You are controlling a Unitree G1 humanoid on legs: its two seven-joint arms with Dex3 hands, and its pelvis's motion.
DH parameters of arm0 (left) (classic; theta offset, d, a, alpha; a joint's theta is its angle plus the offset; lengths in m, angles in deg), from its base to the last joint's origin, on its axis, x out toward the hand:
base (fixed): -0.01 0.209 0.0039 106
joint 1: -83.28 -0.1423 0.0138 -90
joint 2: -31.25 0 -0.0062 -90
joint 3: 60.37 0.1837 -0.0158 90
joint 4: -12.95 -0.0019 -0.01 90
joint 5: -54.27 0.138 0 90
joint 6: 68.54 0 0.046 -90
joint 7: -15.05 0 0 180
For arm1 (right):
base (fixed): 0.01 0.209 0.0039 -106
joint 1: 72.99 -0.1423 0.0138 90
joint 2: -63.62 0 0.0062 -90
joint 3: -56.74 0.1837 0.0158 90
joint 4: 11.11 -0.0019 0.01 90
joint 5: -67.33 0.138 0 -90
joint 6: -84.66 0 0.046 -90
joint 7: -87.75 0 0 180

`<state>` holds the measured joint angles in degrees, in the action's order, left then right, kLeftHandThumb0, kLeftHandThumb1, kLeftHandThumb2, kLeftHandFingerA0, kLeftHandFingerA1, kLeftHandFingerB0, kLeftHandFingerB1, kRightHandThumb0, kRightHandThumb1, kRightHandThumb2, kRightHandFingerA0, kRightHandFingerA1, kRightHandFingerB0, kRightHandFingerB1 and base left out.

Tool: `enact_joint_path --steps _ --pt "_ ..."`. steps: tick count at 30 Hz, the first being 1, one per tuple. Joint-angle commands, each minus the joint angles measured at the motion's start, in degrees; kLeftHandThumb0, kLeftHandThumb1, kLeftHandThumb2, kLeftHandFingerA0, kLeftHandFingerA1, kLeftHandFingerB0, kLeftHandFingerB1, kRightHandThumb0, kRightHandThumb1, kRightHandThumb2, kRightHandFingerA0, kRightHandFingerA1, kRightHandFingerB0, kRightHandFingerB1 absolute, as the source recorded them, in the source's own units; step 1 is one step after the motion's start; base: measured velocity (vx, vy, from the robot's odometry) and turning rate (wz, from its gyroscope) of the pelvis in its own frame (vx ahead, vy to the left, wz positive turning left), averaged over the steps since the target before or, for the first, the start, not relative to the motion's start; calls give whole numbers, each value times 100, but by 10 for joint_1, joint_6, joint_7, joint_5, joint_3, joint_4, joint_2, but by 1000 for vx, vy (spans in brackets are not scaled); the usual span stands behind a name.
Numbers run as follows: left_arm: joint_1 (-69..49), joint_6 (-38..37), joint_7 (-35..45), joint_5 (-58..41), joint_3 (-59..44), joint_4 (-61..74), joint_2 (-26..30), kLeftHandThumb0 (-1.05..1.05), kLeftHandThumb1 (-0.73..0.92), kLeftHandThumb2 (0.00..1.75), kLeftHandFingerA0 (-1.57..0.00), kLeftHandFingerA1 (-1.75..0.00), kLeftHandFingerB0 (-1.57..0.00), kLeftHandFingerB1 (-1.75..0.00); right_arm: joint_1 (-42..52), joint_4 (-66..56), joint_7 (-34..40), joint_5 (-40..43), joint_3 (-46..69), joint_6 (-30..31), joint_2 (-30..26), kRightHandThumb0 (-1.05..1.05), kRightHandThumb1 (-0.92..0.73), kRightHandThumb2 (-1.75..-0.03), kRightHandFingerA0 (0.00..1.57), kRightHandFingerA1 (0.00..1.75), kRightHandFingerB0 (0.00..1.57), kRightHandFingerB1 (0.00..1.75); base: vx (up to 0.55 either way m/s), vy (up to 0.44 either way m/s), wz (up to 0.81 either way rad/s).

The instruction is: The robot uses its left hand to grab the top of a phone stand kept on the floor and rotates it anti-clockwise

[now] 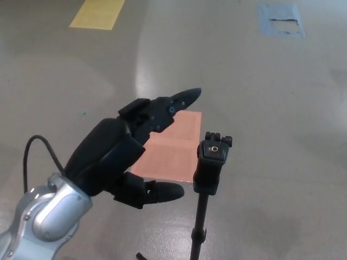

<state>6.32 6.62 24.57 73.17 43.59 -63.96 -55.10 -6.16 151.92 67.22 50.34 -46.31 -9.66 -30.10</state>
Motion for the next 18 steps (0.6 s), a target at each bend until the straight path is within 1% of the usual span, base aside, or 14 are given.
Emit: enact_joint_path --steps 1,4,5,10,11,12,15,16,18 --pt "25 40 31 14 6 6 -3 -61 38 75 -9 -36 0 -20 -11 3 -13 -1 3 -5 -11 -49 -77 -64 50 47 32 33 0 0 0" --pt "35 39 32 10 10 -6 -11 -61 38 75 -9 -36 0 -20 -13 4 -11 -3 2 -5 -10 -48 -80 -64 50 47 33 32 0 0 0" --pt "41 41 32 12 13 -13 -15 -64 45 54 -13 -29 0 -23 -15 4 -9 -7 -1 -5 -10 -49 -81 -64 52 47 34 33 0 0 0" --pt "52 35 23 35 20 -30 -19 -64 41 55 -9 -29 0 -22 -17 3 -5 -12 -5 -6 -11 -49 -81 -64 51 46 34 33 0 0 0" --pt "57 32 22 46 25 -37 -18 -58 38 54 -6 -28 0 -22 -18 2 -6 -15 -7 -7 -12 -48 -81 -64 50 46 33 32 0 0 0" --pt "61 31 21 53 28 -43 -18 -46 32 71 -1 -24 0 -21 -19 2 -7 -16 -7 -8 -12 -48 -81 -64 50 46 33 33 0 0 0" --pt "68 27 18 65 36 -53 -19 -45 32 70 -1 -22 0 -20 -20 2 -7 -17 -8 -9 -12 -48 -81 -64 50 46 33 33 0 0 0" --pt "69 29 18 69 38 -53 -20 -47 34 69 -2 -16 0 -17 -21 2 -7 -18 -9 -9 -12 -48 -81 -64 52 47 33 33 0 0 0" --pt "69 35 21 75 43 -50 -22 -46 33 69 -1 -14 0 -18 -21 2 -8 -18 -10 -9 -12 -49 -81 -64 52 47 33 33 0 0 0"
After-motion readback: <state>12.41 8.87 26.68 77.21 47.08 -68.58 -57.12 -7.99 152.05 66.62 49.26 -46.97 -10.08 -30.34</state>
